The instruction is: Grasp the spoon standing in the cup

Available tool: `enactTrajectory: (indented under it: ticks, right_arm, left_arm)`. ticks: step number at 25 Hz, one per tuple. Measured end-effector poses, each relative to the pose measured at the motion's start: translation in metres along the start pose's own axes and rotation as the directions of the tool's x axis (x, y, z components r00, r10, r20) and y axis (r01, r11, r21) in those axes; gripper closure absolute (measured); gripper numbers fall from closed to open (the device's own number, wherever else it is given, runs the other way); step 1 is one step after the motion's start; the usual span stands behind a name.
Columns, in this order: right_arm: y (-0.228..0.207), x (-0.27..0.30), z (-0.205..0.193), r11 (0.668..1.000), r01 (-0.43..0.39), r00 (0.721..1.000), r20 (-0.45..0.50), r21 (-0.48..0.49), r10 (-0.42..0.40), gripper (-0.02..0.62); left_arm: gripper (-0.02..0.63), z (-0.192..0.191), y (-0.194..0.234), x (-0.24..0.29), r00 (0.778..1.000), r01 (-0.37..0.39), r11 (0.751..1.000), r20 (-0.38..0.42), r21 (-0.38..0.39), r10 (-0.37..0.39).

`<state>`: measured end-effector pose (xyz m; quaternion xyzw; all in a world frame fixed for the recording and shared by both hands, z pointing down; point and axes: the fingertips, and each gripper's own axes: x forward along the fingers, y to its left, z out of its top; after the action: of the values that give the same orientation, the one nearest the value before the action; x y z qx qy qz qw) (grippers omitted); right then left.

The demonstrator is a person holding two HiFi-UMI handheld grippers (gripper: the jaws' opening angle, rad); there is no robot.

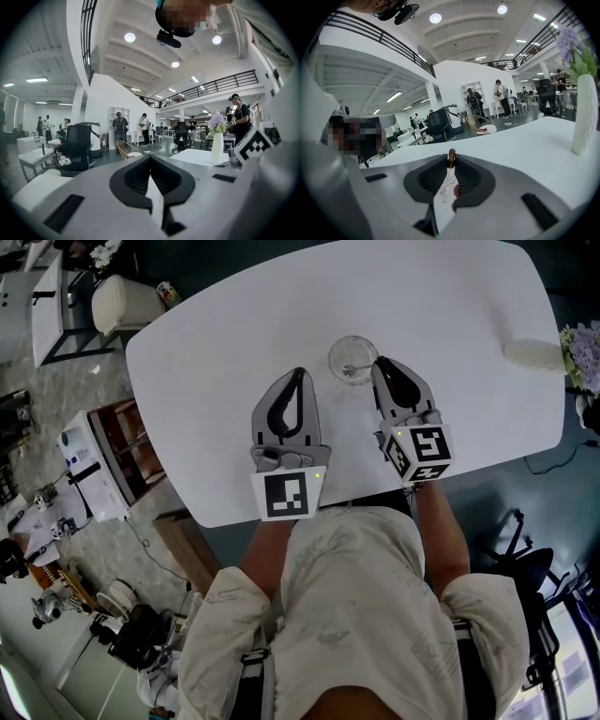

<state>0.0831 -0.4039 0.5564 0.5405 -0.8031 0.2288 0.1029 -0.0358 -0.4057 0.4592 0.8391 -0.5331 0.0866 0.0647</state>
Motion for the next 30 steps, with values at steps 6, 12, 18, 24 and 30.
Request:
enactTrajectory:
  ticks: [6,12,18,24,30]
  right_arm:
    - [0.013,-0.014,0.018,0.998,0.015,0.999,0.039,-0.059,-0.012,0.551]
    - [0.03,-0.031,0.056,0.994,0.026,0.994,0.107,-0.104,-0.015,0.551]
    - [0.052,-0.073,0.081,0.989,0.065,0.981,0.192,-0.135,-0.038,0.551]
    - [0.069,-0.123,0.101,0.981,0.113,0.958,0.278,-0.156,-0.066,0.551]
    - [0.092,-0.174,0.109,0.973,0.154,0.93,0.357,-0.171,-0.085,0.551]
  left_arm:
    - [0.603,0.015,0.0,-0.023,0.999,-0.007,1.0,0.036,-0.001,0.007]
    - [0.603,0.042,0.005,-0.045,0.996,-0.022,1.0,0.09,-0.01,0.023]
    - [0.603,0.066,0.005,-0.086,0.987,-0.036,0.999,0.156,-0.004,0.036]
    - [0.603,0.09,0.003,-0.126,0.974,-0.05,0.999,0.22,0.009,0.046]
    - [0.603,0.107,0.0,-0.172,0.962,-0.058,0.998,0.27,0.029,0.048]
